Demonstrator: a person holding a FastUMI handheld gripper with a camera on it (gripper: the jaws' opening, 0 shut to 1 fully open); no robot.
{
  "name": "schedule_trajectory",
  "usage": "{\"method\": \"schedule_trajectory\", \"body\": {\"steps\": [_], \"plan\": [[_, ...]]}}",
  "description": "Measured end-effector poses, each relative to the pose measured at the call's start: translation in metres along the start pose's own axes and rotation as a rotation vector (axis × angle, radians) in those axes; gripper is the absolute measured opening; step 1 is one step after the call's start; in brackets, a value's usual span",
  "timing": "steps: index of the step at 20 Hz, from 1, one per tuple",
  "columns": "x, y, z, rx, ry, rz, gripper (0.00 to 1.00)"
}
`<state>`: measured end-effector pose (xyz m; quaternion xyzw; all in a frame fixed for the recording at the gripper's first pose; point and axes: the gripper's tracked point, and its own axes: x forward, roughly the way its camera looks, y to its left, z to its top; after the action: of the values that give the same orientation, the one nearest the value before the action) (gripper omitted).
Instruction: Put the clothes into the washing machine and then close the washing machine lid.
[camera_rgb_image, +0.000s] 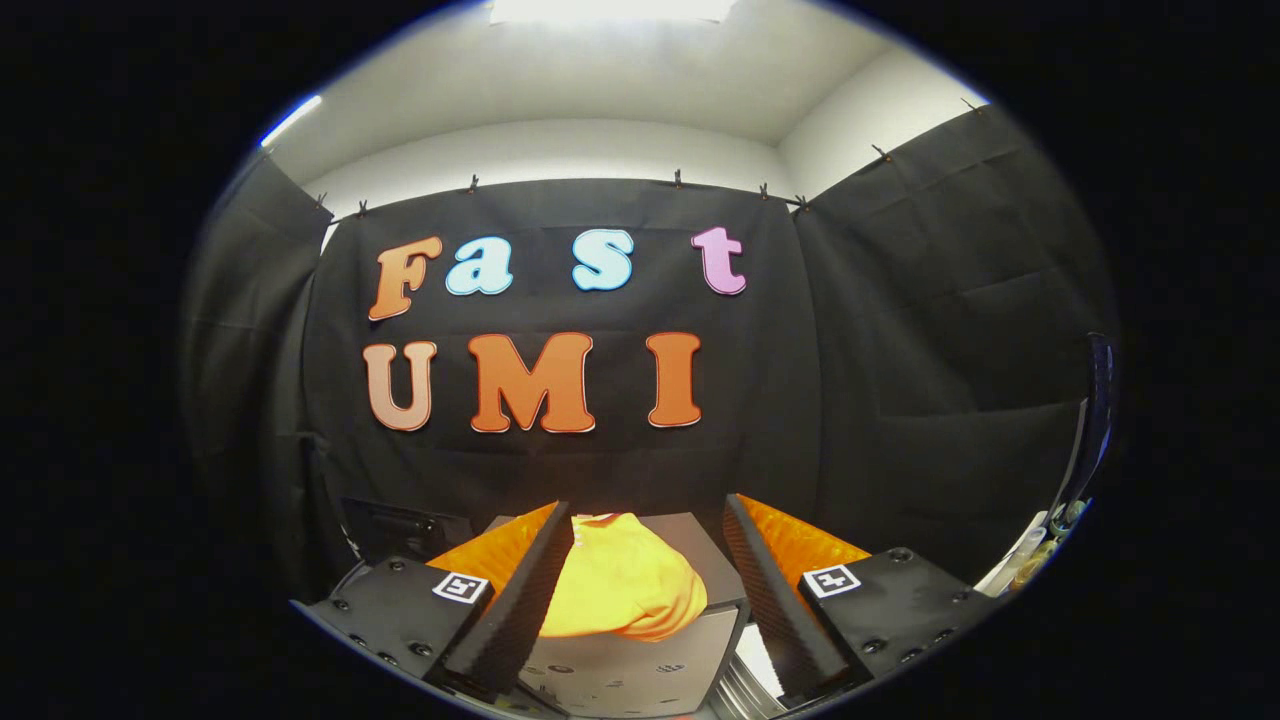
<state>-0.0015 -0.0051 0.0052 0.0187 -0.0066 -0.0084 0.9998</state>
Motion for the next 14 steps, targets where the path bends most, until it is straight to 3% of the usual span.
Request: {"method": "schedule_trajectory", "body": {"steps": [14], "plan": [[-0.010,0.013,-0.007,-0.003,0.015,-0.010,0.98]]}}
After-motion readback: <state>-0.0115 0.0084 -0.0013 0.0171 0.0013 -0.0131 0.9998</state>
